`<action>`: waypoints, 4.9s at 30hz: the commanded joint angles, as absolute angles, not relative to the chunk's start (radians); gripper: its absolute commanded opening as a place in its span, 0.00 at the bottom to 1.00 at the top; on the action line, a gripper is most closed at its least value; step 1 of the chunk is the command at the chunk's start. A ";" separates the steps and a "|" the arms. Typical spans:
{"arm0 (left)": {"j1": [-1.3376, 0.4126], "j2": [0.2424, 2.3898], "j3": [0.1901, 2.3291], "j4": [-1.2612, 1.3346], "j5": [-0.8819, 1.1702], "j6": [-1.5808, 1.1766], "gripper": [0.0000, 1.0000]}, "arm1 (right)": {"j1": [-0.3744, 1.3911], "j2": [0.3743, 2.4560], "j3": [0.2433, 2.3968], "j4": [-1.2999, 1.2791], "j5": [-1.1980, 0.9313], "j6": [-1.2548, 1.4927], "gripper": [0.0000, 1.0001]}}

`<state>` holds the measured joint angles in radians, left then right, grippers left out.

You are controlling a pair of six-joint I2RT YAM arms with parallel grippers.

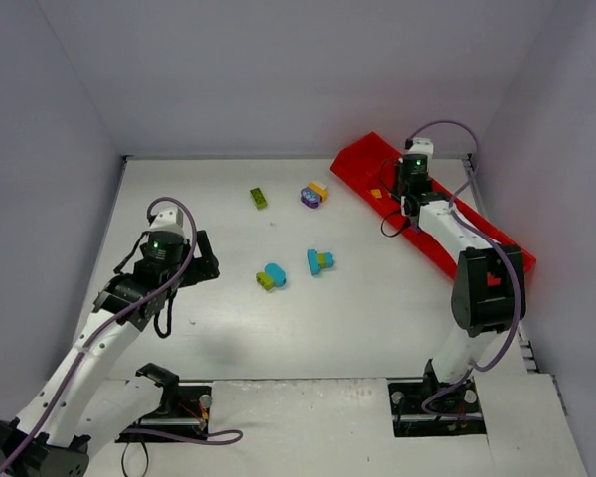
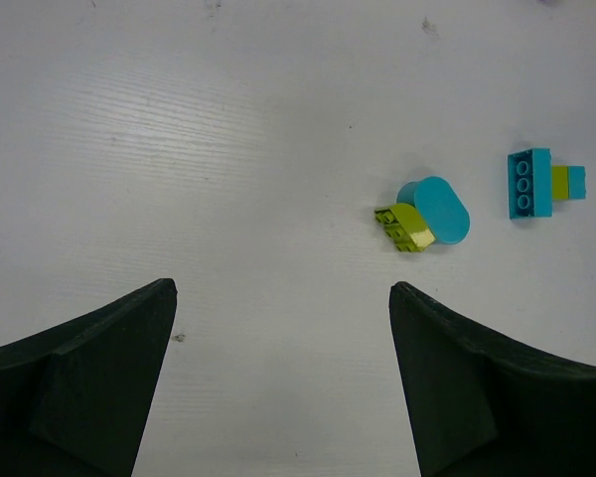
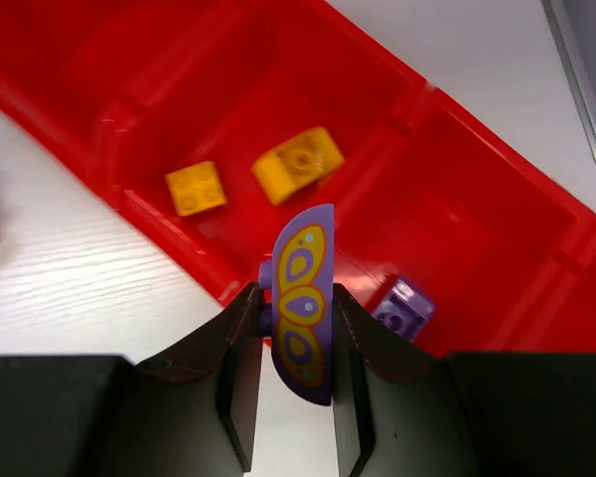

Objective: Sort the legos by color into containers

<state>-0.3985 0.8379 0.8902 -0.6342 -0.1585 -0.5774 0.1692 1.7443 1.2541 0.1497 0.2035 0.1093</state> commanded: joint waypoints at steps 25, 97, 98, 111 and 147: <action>-0.400 1.504 1.373 -0.417 -0.287 -0.682 0.82 | 0.069 1.623 1.283 0.034 0.178 0.362 0.71; -0.629 1.361 1.051 0.276 0.379 -0.003 0.01 | 0.387 1.469 1.285 0.060 -0.557 0.413 0.71; -0.633 1.356 1.048 0.282 0.379 -0.005 0.01 | 0.394 1.476 1.289 0.069 -0.564 0.416 0.71; -0.653 1.374 1.052 0.328 0.353 -0.002 0.01 | 0.417 1.506 1.287 0.103 -0.630 0.422 0.56; -0.653 1.275 0.976 0.062 0.100 -0.245 0.87 | 0.138 1.347 1.120 -0.055 0.216 0.341 0.00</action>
